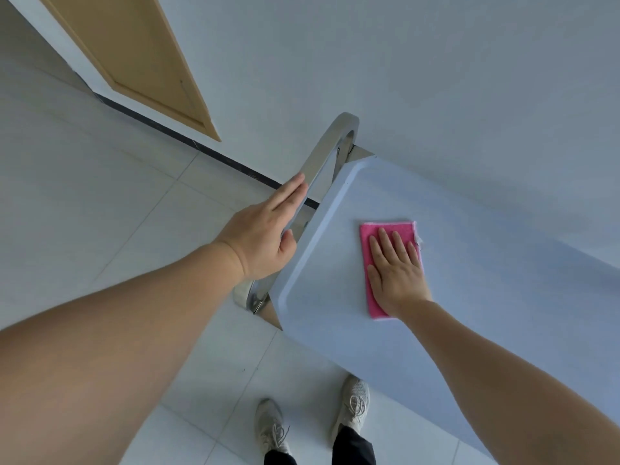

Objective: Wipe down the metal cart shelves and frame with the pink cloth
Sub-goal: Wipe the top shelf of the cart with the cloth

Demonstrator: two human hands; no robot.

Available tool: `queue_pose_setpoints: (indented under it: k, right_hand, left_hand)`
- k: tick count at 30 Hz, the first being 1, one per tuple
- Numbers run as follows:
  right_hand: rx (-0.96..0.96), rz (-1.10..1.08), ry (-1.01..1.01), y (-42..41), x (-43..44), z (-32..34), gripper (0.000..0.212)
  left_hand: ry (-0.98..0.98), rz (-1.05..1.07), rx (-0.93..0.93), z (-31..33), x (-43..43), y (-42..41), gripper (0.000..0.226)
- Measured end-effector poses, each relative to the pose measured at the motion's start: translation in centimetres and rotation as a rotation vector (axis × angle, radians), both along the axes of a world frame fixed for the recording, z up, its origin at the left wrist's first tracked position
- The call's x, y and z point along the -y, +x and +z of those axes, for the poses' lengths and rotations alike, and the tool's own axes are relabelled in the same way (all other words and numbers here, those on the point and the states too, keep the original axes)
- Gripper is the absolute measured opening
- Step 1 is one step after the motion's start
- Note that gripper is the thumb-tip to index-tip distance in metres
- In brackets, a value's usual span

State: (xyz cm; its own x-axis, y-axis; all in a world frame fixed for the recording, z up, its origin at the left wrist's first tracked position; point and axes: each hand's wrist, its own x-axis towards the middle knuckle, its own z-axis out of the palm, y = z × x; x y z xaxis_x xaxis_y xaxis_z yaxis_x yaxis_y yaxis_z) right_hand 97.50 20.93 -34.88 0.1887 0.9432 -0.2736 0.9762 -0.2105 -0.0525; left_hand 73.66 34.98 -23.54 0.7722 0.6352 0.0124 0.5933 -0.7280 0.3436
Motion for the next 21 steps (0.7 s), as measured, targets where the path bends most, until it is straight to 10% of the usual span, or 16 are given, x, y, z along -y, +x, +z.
queue_pose_setpoints:
  k: [21]
  right_hand:
    - [0.016, 0.046, 0.004, 6.7, -12.6, 0.0, 0.059]
  left_hand:
    - [0.028, 0.017, -0.064, 0.8, 0.1, 0.2, 0.071]
